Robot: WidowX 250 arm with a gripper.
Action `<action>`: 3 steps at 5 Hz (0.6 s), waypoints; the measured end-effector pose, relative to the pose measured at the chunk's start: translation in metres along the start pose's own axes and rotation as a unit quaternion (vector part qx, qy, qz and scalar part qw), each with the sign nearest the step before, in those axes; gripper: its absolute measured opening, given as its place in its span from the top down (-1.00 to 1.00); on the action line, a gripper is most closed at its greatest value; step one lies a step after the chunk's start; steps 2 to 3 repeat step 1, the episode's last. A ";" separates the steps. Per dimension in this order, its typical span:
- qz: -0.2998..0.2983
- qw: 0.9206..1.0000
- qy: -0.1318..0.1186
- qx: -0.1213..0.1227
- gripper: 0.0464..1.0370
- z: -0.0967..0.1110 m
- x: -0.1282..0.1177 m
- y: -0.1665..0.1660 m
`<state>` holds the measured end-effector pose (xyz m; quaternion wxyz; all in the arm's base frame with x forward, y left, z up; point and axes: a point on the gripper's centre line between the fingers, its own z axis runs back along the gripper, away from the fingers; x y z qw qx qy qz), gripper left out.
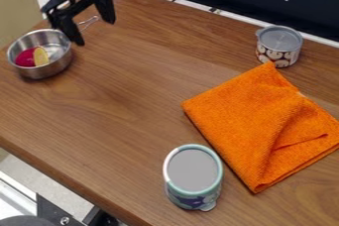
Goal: Moved the small can above the orange cloth
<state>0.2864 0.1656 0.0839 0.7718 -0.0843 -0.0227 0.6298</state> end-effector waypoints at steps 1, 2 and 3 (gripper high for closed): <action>-0.009 1.000 -0.009 -0.015 -0.92 0.004 -0.002 0.008; -0.009 1.000 -0.009 -0.015 -0.92 0.004 -0.002 0.008; -0.009 1.000 -0.009 -0.015 -0.92 0.004 -0.002 0.008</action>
